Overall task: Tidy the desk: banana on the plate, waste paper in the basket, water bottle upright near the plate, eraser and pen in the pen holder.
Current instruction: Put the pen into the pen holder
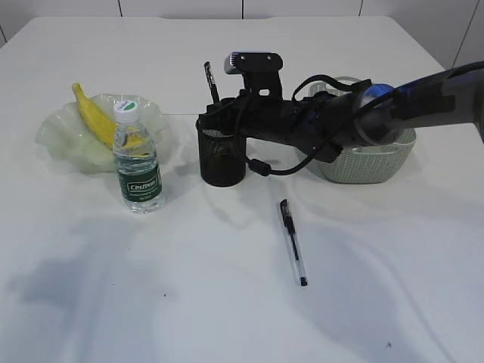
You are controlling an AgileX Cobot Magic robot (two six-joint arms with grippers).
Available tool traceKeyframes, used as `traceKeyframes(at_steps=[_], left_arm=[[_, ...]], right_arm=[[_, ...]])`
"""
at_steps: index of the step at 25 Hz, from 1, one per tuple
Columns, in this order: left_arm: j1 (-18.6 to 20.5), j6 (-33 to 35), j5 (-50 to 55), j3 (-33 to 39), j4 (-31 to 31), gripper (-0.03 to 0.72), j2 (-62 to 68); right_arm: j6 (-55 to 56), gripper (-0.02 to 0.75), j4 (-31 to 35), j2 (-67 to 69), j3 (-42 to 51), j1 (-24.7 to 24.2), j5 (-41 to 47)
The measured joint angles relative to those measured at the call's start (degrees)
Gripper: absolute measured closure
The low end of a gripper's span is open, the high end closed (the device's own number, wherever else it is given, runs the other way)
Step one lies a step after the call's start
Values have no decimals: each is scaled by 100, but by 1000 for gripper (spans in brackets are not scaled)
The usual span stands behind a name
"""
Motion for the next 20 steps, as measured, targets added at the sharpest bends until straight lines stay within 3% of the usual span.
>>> traceKeyframes(at_steps=[20], left_arm=[[0,0,0,0,0,298,0]], right_arm=[[0,640,0,0,-10,0,90]])
